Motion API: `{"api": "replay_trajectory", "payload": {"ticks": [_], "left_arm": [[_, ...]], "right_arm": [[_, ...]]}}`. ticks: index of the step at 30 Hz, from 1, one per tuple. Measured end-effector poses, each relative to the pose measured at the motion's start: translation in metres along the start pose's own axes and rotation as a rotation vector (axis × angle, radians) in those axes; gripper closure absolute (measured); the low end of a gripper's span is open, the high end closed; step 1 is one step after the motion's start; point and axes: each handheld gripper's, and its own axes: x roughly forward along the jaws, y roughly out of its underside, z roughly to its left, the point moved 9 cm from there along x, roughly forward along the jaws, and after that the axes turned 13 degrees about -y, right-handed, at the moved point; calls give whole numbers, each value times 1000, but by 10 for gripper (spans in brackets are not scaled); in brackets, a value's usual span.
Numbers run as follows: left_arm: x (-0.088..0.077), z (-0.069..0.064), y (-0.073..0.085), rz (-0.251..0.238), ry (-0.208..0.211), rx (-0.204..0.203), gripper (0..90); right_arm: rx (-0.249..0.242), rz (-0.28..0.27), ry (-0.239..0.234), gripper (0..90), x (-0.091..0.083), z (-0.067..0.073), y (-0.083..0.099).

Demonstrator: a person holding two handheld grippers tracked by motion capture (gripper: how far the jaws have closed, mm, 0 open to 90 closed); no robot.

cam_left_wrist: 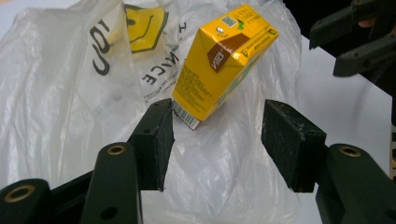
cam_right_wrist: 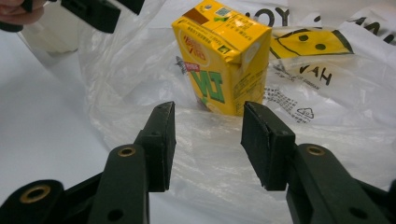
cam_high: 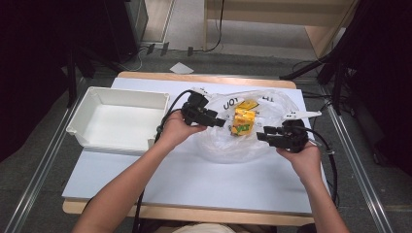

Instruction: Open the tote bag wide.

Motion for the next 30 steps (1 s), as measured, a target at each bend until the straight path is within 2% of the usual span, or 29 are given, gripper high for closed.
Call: {"api": "replay_trajectory", "payload": {"ticks": [6, 10, 11, 12, 15, 18, 20, 30], "left_arm": [[4, 2, -10, 4, 9, 26, 442], [8, 3, -18, -3, 32, 39, 436], [10, 3, -20, -10, 36, 64, 435], [11, 3, -21, -9, 39, 70, 435], [16, 1, -25, -9, 63, 76, 431], [20, -4, -29, -6, 80, 99, 431], [24, -8, -31, -24, 87, 108, 426], [40, -16, -31, -18, 118, 130, 396]], "right_arm": [[-1, 15, -9, 559, 7, 6, 10], [13, 20, -16, 556, 14, 11, 22], [17, 21, -20, 556, 16, 11, 24], [15, 23, -18, 556, 17, 11, 27], [19, 34, -10, 554, 19, 11, 33], [31, 34, -15, 554, 21, 11, 38], [39, 39, -21, 552, 23, 11, 41], [40, 38, -36, 530, 28, 14, 45]]}}
